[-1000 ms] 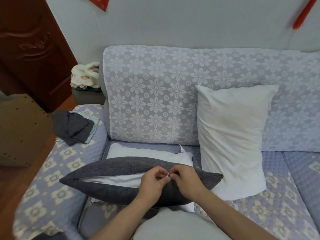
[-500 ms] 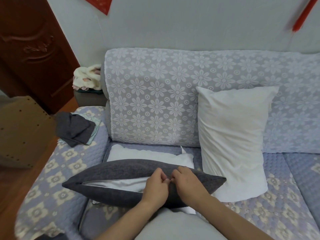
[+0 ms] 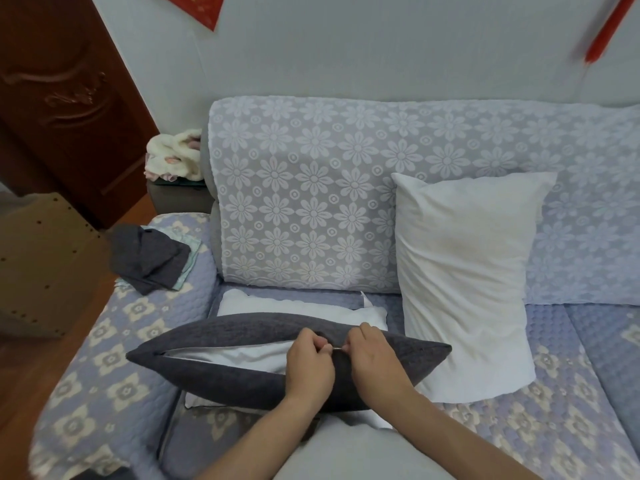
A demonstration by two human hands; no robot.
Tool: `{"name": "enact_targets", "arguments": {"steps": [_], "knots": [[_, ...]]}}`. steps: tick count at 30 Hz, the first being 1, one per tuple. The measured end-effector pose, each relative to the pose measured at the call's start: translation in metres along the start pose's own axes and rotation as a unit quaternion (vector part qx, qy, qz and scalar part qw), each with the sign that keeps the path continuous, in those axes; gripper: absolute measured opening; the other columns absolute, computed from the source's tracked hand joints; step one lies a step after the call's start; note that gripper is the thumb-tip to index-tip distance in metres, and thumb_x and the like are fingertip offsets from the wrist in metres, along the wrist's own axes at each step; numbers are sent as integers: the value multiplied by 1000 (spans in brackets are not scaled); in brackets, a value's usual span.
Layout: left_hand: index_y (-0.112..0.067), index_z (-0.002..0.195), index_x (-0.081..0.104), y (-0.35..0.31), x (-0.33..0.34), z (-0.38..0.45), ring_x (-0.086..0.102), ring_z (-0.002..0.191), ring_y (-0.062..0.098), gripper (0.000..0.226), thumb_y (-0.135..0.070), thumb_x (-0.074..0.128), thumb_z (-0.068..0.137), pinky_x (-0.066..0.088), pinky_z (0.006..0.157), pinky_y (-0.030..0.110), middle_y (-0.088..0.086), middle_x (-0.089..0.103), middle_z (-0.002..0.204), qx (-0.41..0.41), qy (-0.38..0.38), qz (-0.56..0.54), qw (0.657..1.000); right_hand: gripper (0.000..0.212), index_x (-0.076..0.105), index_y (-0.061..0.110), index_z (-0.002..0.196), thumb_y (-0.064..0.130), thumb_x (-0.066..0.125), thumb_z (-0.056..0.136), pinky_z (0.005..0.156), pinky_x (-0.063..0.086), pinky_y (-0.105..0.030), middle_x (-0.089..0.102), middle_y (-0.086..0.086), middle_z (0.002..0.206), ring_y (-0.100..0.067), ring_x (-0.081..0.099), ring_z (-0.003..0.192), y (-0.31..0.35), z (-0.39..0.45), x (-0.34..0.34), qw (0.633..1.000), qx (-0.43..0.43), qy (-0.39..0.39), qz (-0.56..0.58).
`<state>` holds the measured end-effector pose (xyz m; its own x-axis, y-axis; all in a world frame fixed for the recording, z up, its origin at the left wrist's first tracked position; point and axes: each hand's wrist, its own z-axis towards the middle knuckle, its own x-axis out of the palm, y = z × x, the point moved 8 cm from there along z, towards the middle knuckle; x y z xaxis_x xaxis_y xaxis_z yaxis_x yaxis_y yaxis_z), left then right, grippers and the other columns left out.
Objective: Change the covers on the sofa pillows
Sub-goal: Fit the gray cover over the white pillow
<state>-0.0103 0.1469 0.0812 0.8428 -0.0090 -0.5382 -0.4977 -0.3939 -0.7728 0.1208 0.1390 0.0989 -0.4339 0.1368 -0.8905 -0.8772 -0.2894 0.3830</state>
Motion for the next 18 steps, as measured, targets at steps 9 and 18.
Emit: {"name": "enact_targets", "arguments": {"steps": [9, 18], "knots": [[-22, 90, 53, 19, -31, 19, 56, 85, 13, 11, -23, 52, 101, 41, 73, 33, -7, 60, 95, -65, -50, 59, 995, 37, 48, 13, 72, -12, 76, 69, 58, 37, -30, 48, -6, 71, -19, 45, 62, -21, 0, -10, 998, 28, -40, -43], [-21, 83, 55, -5, -39, 29, 48, 96, 12, 16, -14, 63, 95, 39, 86, 28, -7, 54, 96, 117, -54, 121, 984, 34, 46, 15, 74, -7, 72, 78, 59, 32, -30, 47, -4, 75, -13, 33, 67, -38, 13, -7, 996, 72, -32, -28]]}}
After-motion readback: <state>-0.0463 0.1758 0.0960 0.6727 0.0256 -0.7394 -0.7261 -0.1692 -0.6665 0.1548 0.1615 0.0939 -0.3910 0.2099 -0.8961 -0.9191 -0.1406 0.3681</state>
